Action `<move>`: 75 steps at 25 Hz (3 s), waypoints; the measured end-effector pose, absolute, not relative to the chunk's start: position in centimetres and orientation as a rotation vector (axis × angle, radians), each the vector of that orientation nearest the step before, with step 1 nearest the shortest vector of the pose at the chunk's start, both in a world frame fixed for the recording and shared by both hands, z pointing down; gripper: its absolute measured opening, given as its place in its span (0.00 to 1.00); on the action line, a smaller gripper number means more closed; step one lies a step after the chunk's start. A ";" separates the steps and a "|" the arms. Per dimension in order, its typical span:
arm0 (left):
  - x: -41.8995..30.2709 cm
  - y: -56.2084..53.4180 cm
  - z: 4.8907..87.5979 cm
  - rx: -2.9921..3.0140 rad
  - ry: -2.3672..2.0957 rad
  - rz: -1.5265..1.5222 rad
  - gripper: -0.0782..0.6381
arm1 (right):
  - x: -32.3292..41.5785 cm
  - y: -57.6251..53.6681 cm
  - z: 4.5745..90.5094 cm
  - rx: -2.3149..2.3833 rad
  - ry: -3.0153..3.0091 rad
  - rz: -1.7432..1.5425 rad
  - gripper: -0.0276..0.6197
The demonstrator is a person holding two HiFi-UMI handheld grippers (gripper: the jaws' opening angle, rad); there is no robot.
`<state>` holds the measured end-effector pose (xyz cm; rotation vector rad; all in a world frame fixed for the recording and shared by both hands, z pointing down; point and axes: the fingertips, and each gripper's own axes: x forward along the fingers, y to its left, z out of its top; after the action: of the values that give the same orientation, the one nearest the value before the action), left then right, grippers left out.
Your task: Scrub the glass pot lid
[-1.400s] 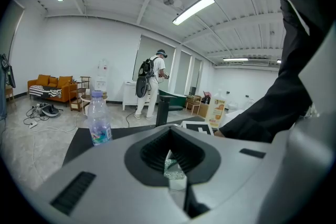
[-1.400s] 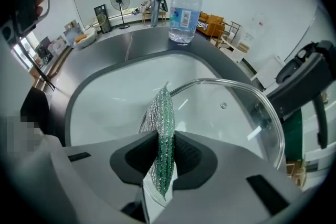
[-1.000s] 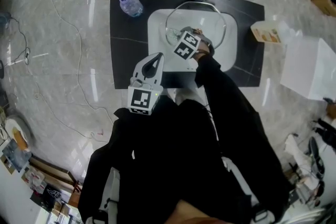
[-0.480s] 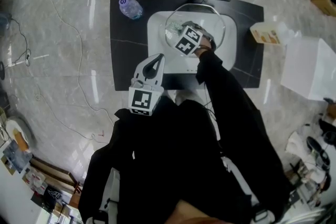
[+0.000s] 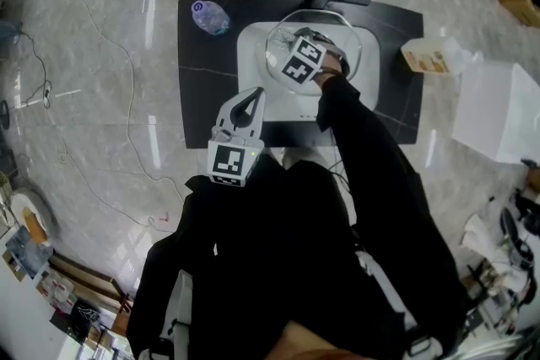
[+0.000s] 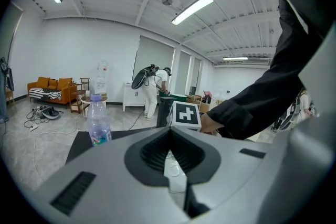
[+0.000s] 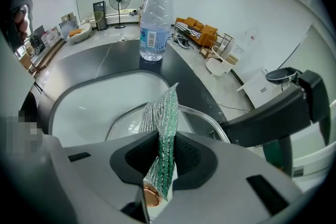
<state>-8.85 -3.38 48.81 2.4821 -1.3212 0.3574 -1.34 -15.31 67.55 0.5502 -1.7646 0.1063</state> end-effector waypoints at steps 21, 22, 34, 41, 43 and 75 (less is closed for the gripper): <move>-8.4 -3.6 48.8 2.478 -1.320 0.364 0.11 | 0.7 -19.4 66.3 0.645 -1.744 0.047 0.15; -8.5 -3.6 48.8 2.477 -1.321 0.363 0.11 | 0.8 -19.6 66.2 0.650 -1.743 0.042 0.15; -8.2 -3.7 48.6 2.492 -1.316 0.377 0.11 | 3.5 -22.8 63.5 0.750 -1.678 -0.099 0.15; -7.2 -3.5 48.2 2.527 -1.298 0.384 0.11 | 5.4 -23.3 61.4 0.752 -1.681 -0.219 0.14; -6.8 -3.5 48.0 2.520 -1.298 0.366 0.11 | 6.0 -23.0 61.4 0.735 -1.668 -0.268 0.14; -4.8 -1.2 48.6 2.516 -1.248 0.449 0.11 | 12.3 -16.2 68.7 0.488 -1.606 -0.318 0.14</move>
<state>-4.76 -1.15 48.65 2.5156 -1.2484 0.4494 12.25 -16.15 68.69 0.4885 -1.6059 -0.3184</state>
